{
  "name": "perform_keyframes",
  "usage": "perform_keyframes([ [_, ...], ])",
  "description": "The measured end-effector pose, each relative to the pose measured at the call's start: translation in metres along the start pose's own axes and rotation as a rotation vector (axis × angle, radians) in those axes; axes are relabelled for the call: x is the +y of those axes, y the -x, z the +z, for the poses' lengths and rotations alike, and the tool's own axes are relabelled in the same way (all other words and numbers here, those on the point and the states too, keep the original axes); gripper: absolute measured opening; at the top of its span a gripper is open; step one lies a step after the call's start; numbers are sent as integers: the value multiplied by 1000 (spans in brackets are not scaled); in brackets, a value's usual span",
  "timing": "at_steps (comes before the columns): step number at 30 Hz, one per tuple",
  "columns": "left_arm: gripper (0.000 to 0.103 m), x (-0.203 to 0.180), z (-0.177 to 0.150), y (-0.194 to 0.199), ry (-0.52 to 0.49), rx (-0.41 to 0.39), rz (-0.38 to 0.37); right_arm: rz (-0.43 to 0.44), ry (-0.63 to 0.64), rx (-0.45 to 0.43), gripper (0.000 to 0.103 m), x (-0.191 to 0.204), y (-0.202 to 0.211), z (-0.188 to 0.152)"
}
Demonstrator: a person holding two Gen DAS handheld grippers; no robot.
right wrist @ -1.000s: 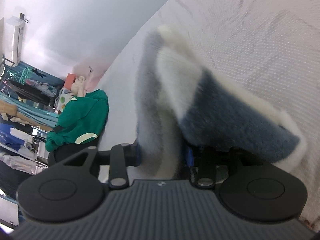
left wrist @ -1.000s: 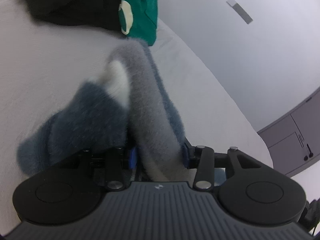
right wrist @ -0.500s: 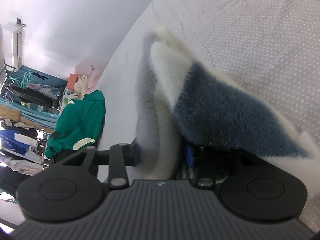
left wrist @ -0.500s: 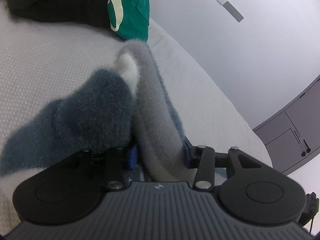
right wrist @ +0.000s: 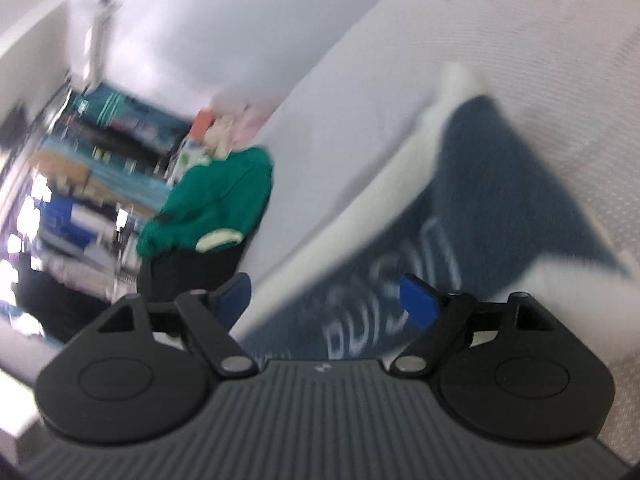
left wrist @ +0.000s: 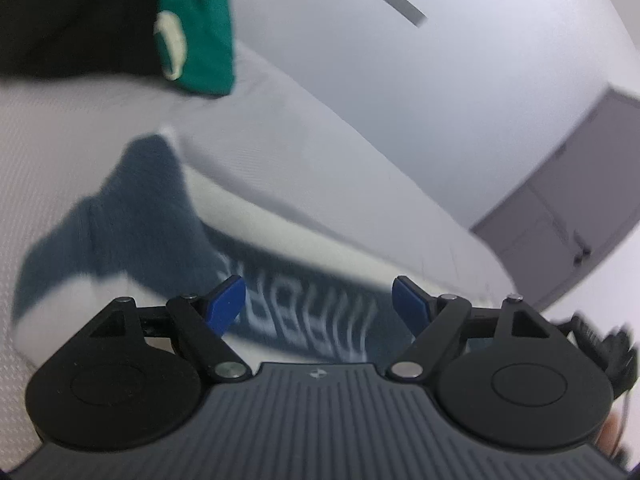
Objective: Fold large clothes
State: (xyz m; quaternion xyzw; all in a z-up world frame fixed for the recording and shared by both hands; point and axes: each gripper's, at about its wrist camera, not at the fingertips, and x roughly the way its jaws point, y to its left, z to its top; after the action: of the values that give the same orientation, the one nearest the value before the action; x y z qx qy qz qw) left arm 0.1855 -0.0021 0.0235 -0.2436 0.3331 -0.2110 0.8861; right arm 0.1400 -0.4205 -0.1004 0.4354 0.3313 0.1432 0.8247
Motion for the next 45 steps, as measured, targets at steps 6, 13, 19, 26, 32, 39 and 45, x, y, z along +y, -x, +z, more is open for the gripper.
perform_keyframes([
  [6,84,-34,-16,-15,-221,-1,112,-91,193,-12,84,18,-9,-7],
  [13,84,-25,-17,-35,-264,-43,245,-274,440,-73,73,23,-29,-4],
  [19,84,-15,-16,-45,-285,-34,288,-335,540,-70,71,15,-55,-1],
  [26,84,-9,-16,-68,-318,-24,308,-350,594,-68,70,4,-68,0],
  [32,84,-20,-23,-54,-331,-44,316,-350,589,-91,70,10,-67,-4],
  [39,84,-37,-33,-9,-269,-66,283,-383,601,-149,70,31,-39,-17],
  [45,84,-61,-54,34,-244,-72,217,-380,634,-187,70,46,2,-45],
])
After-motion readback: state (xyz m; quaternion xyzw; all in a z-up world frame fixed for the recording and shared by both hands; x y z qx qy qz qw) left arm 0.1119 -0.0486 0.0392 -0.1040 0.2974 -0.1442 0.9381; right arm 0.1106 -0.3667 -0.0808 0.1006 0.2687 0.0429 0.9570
